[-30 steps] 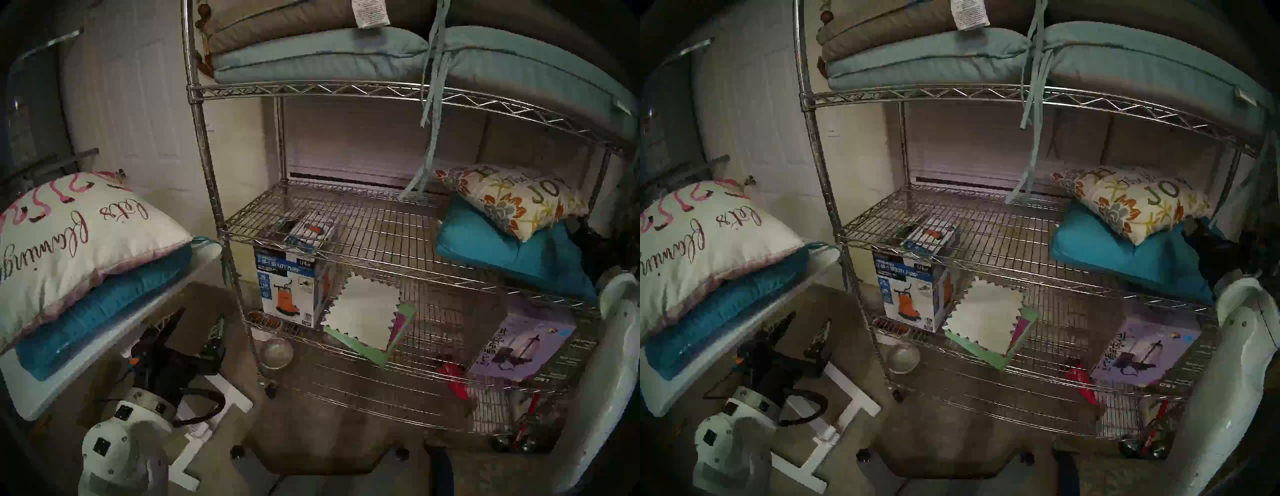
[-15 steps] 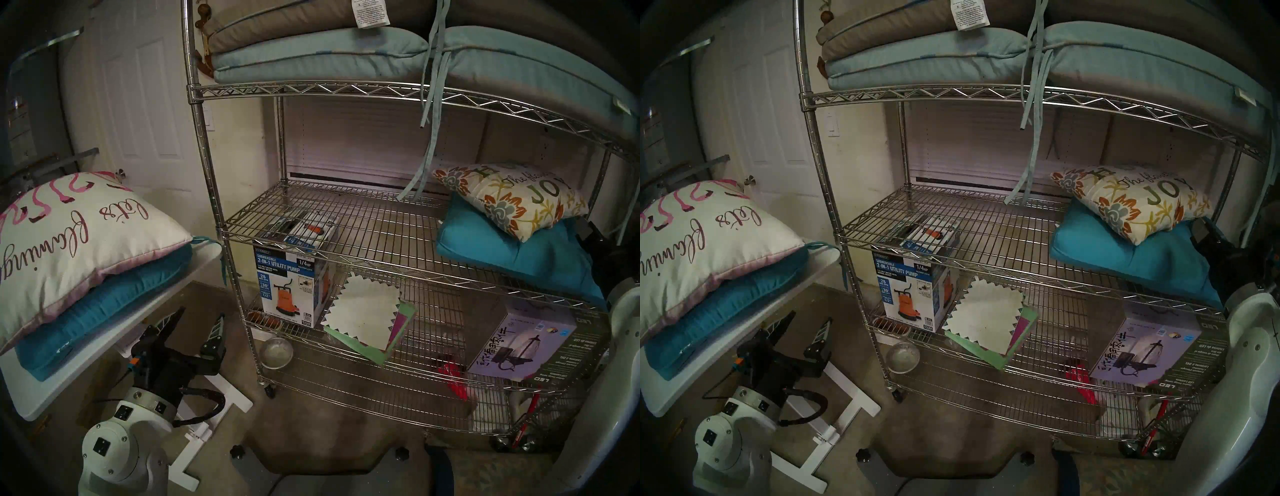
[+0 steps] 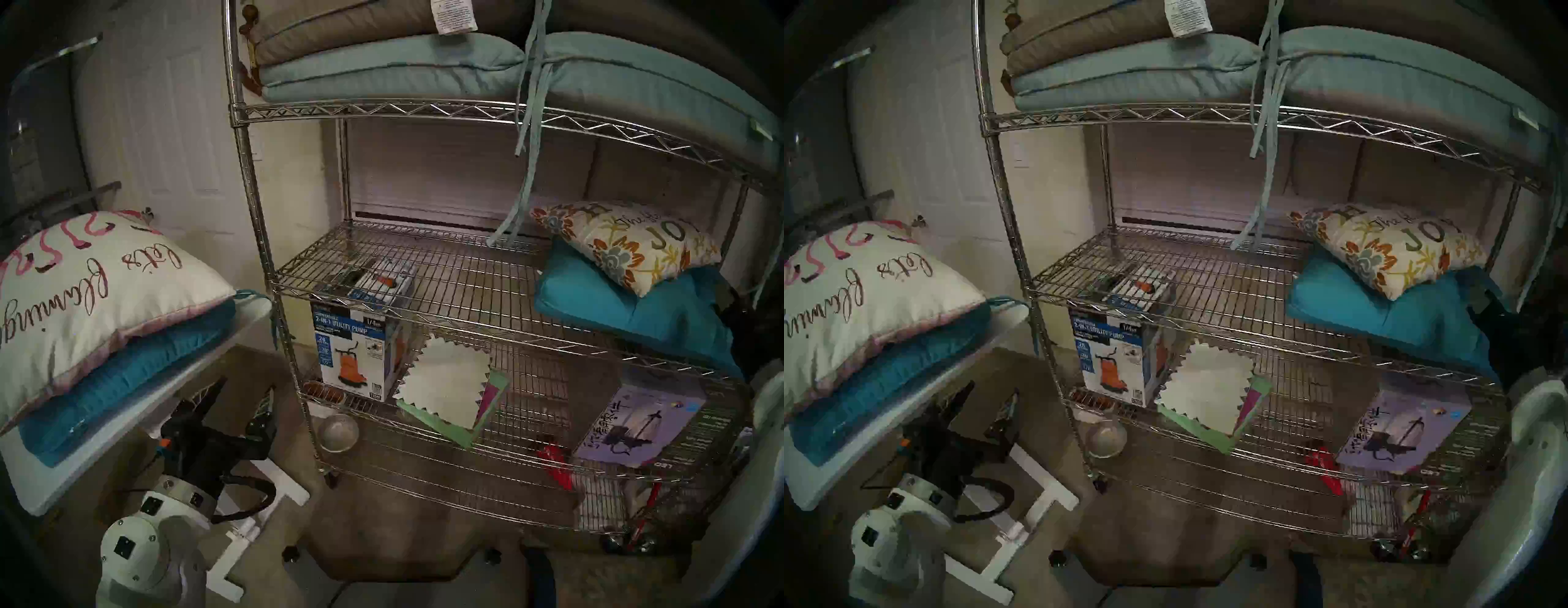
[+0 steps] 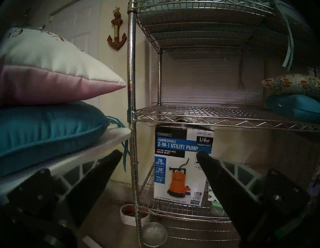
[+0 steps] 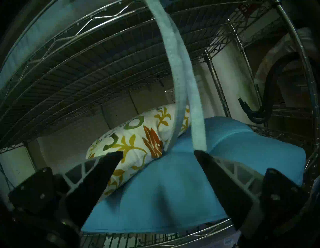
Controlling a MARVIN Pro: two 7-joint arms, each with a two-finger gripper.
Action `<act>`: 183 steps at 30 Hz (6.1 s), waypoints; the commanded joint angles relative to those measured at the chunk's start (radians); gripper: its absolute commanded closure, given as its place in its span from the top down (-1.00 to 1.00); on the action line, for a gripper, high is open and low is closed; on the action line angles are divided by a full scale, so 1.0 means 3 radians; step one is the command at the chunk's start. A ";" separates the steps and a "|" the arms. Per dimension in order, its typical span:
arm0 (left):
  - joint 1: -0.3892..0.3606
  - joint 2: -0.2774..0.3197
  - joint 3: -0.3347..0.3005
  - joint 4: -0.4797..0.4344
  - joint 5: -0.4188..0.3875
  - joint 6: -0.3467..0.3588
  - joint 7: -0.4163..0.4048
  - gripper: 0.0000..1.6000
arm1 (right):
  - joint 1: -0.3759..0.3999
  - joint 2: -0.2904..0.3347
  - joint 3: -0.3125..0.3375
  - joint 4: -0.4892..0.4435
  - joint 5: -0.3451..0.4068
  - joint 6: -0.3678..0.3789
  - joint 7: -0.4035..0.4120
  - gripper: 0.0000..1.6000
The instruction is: Put cushion on the shelf
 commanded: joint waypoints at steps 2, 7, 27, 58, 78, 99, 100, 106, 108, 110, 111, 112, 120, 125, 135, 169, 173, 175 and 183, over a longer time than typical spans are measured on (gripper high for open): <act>-0.0004 0.0005 0.0001 -0.0079 0.0008 -0.0011 -0.0002 1.00 | -0.0031 -0.0003 0.0013 -0.0074 0.0007 -0.0079 0.0096 1.00; -0.0004 0.0005 0.0001 -0.0078 0.0008 -0.0011 -0.0003 1.00 | -0.0043 -0.0012 0.0021 -0.0074 0.0003 -0.0095 0.0125 1.00; -0.0004 0.0005 0.0001 -0.0079 0.0008 -0.0010 -0.0002 1.00 | -0.0063 -0.0026 0.0034 -0.0074 -0.0007 -0.0129 0.0176 1.00; -0.0004 0.0005 0.0001 -0.0079 0.0009 -0.0010 -0.0002 1.00 | -0.0063 -0.0032 0.0036 -0.0074 -0.0015 -0.0136 0.0191 1.00; 0.0157 0.0013 0.0190 -0.0347 0.0293 -0.0073 0.0027 1.00 | -0.0063 -0.0032 0.0039 -0.0074 -0.0012 -0.0128 0.0192 1.00; 0.0822 0.0094 0.0562 -0.0392 0.1451 -0.0477 0.0229 1.00 | -0.0064 -0.0031 0.0046 -0.0074 -0.0005 -0.0113 0.0193 1.00; 0.0849 0.0089 0.0560 -0.0392 0.1491 -0.0506 0.0252 1.00 | -0.0064 -0.0031 0.0047 -0.0074 -0.0005 -0.0113 0.0194 1.00; 0.0976 0.0083 0.0453 -0.0392 0.1716 -0.0622 0.0381 1.00 | -0.0065 -0.0031 0.0049 -0.0074 -0.0004 -0.0111 0.0194 1.00; 0.1016 0.0078 0.0409 -0.0392 0.1801 -0.0673 0.0434 1.00 | -0.0065 -0.0031 0.0049 -0.0074 -0.0004 -0.0111 0.0194 1.00; 0.1054 0.0072 0.0369 -0.0392 0.1873 -0.0719 0.0483 1.00 | -0.0065 -0.0031 0.0050 -0.0074 -0.0004 -0.0110 0.0195 1.00; 0.1061 0.0071 0.0349 -0.0392 0.1889 -0.0725 0.0496 1.00 | -0.0065 -0.0031 0.0050 -0.0074 -0.0004 -0.0110 0.0195 1.00; 0.1084 0.0065 0.0325 -0.0392 0.1928 -0.0750 0.0526 1.00 | -0.0065 -0.0031 0.0050 -0.0074 -0.0004 -0.0110 0.0195 1.00; 0.1199 0.0023 0.0122 -0.0392 0.2175 -0.0883 0.0725 1.00 | -0.0065 -0.0032 0.0053 -0.0074 -0.0003 -0.0108 0.0196 1.00; 0.1244 -0.0007 0.0022 -0.0392 0.2275 -0.0947 0.0824 1.00 | -0.0065 -0.0032 0.0054 -0.0074 -0.0002 -0.0107 0.0197 1.00; 0.1376 -0.0090 -0.0283 -0.0392 0.2504 -0.1095 0.1073 1.00 | -0.0061 -0.0026 0.0057 -0.0074 0.0000 -0.0108 0.0203 1.00; 0.1754 -0.0513 -0.1668 -0.0392 0.2964 -0.1364 0.1880 1.00 | -0.0058 -0.0023 0.0068 -0.0074 0.0001 -0.0108 0.0230 1.00; 0.1754 -0.0563 -0.1878 -0.0392 0.2987 -0.1393 0.1982 1.00 | -0.0058 -0.0024 0.0069 -0.0074 0.0000 -0.0108 0.0232 1.00; 0.1754 -0.0593 -0.2009 -0.0392 0.3001 -0.1410 0.2038 1.00 | -0.0059 -0.0024 0.0070 -0.0074 0.0000 -0.0107 0.0233 1.00; 0.1754 -0.0706 -0.2490 -0.0392 0.3023 -0.1474 0.2232 1.00 | -0.0061 -0.0027 0.0072 -0.0074 -0.0001 -0.0106 0.0237 1.00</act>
